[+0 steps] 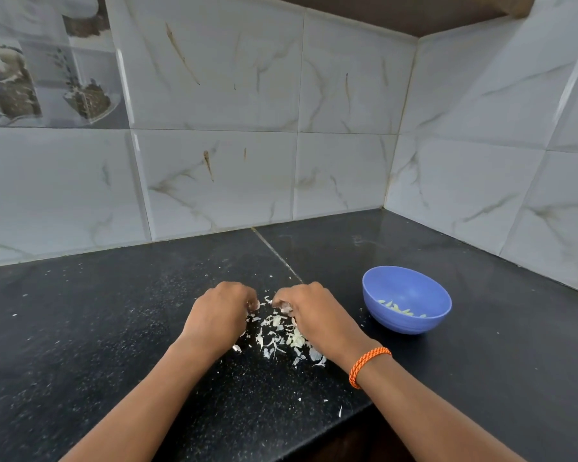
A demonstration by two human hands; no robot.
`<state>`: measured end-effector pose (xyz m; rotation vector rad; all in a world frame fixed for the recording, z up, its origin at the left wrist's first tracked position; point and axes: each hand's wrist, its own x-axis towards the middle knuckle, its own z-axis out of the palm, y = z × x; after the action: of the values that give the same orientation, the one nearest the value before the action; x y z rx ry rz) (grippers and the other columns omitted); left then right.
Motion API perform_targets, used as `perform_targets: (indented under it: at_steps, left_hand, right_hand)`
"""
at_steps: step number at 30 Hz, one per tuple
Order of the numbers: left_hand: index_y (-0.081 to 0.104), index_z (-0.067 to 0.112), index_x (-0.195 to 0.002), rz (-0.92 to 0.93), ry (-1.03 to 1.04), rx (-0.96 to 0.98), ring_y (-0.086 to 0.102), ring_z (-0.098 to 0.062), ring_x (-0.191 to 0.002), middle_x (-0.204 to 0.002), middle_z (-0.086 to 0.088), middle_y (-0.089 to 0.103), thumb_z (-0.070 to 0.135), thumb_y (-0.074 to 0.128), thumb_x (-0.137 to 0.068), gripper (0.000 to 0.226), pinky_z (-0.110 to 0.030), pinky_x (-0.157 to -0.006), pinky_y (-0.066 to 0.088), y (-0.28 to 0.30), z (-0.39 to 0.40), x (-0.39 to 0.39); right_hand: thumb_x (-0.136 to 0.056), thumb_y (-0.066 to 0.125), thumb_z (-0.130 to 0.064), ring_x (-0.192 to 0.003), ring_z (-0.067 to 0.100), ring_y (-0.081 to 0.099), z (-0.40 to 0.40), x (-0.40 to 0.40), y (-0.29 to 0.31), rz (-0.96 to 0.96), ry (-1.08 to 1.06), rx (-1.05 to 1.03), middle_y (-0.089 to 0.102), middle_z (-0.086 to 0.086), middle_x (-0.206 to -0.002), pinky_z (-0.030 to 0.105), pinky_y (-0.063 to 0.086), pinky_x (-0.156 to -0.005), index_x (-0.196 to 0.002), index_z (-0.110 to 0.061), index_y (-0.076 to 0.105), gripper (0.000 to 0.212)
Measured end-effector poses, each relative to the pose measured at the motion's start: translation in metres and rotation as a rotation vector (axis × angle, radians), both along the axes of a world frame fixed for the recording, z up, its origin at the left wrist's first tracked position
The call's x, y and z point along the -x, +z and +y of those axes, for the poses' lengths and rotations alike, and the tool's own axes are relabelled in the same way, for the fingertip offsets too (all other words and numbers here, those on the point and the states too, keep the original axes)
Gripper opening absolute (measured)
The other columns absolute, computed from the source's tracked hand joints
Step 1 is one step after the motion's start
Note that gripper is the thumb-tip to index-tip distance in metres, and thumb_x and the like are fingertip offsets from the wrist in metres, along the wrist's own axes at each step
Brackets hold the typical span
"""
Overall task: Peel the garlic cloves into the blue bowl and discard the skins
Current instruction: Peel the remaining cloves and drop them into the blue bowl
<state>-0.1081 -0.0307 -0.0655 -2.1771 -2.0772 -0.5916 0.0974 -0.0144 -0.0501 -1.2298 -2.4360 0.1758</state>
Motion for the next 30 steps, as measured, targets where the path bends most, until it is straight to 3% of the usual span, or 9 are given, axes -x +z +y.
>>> perform_targets:
  at_steps: [3,7,11,13,16,19,22,27,30]
  left_hand:
    - [0.078,0.035,-0.104,-0.067,-0.026,-0.058,0.069,-0.023,-0.099,-0.105,0.012,0.070,0.011,0.061,-0.099,0.030,-0.039,-0.082,0.058,0.003,0.000,-0.001]
    - [0.080,0.038,-0.103,-0.269,-0.259,-0.017,0.060,-0.005,-0.102,-0.102,0.020,0.071,0.022,0.074,-0.098,0.018,-0.033,-0.091,0.053,0.007,0.004,0.001]
    - [0.077,0.042,-0.121,-0.307,-0.447,0.162,0.051,0.006,-0.118,-0.116,0.028,0.069,0.041,0.084,-0.092,0.030,-0.010,-0.095,0.036,0.010,0.001,-0.002]
    - [0.075,0.045,-0.124,-0.280,-0.476,0.223,0.048,0.009,-0.120,-0.117,0.028,0.068,0.050,0.088,-0.085,0.041,-0.010,-0.097,0.035,0.008,-0.001,-0.005]
    - [0.078,0.044,-0.115,-0.255,-0.466,0.218,0.052,0.007,-0.109,-0.113,0.023,0.068,0.043,0.092,-0.081,0.036,-0.015,-0.091,0.040,0.003,-0.003,-0.011]
    - [0.082,0.041,-0.100,-0.329,-0.455,0.221,0.062,0.001,-0.095,-0.104,0.018,0.072,0.030,0.093,-0.083,0.023,-0.020,-0.085,0.050,0.000,-0.001,-0.015]
    - [0.084,0.039,-0.091,-0.347,-0.427,0.183,0.066,-0.002,-0.091,-0.095,0.018,0.074,0.020,0.089,-0.088,0.019,-0.023,-0.083,0.054,-0.003,0.000,-0.017]
    - [0.084,0.034,-0.088,-0.307,-0.354,0.154,0.068,-0.004,-0.084,-0.094,0.015,0.076,0.012,0.082,-0.092,0.022,-0.029,-0.081,0.057,-0.004,0.002,-0.015]
    - [0.083,0.032,-0.090,-0.224,-0.309,0.128,0.067,-0.004,-0.085,-0.096,0.015,0.074,0.009,0.077,-0.093,0.025,-0.030,-0.083,0.058,-0.001,0.001,-0.010]
  right_hand:
    - [-0.095,0.045,0.016,-0.101,0.019,0.062,-0.003,-0.003,0.003,0.023,0.006,0.020,0.070,0.001,-0.112,0.037,0.053,-0.084,-0.129,-0.025,0.068,0.058]
    - [-0.098,0.069,-0.009,-0.085,0.011,0.063,-0.002,-0.009,0.005,0.129,0.000,-0.038,0.067,-0.007,-0.094,0.036,0.056,-0.077,-0.103,-0.025,0.075,0.018]
    - [-0.100,0.071,-0.021,-0.074,0.009,0.061,-0.002,-0.020,0.006,0.054,-0.033,0.009,0.069,-0.005,-0.087,0.030,0.047,-0.068,-0.095,-0.025,0.080,0.012]
    - [-0.101,0.067,-0.019,-0.072,0.013,0.063,-0.001,-0.029,0.005,0.012,-0.059,0.092,0.069,-0.002,-0.087,0.032,0.049,-0.067,-0.092,-0.028,0.079,0.017]
    - [-0.095,0.075,-0.025,-0.084,0.014,0.053,-0.006,-0.049,0.011,-0.041,-0.065,0.151,0.064,-0.007,-0.092,0.033,0.044,-0.073,-0.096,-0.030,0.074,0.004]
    - [-0.092,0.081,-0.041,-0.103,0.013,0.054,-0.012,-0.063,0.011,-0.149,-0.079,0.179,0.062,-0.008,-0.114,0.035,0.049,-0.089,-0.126,-0.025,0.072,0.039]
    - [-0.092,0.080,-0.043,-0.104,0.012,0.051,-0.018,-0.061,0.005,-0.145,-0.078,0.236,0.055,-0.005,-0.121,0.033,0.046,-0.090,-0.137,-0.027,0.064,0.050]
    - [-0.098,0.076,-0.026,-0.096,0.012,0.050,-0.018,-0.041,-0.009,0.002,-0.105,0.164,0.054,-0.009,-0.103,0.030,0.039,-0.081,-0.112,-0.030,0.074,0.014]
    - [-0.098,0.074,-0.018,-0.087,0.013,0.058,-0.013,-0.030,-0.010,0.035,-0.126,0.146,0.063,-0.004,-0.103,0.025,0.040,-0.073,-0.093,-0.037,0.073,0.019]
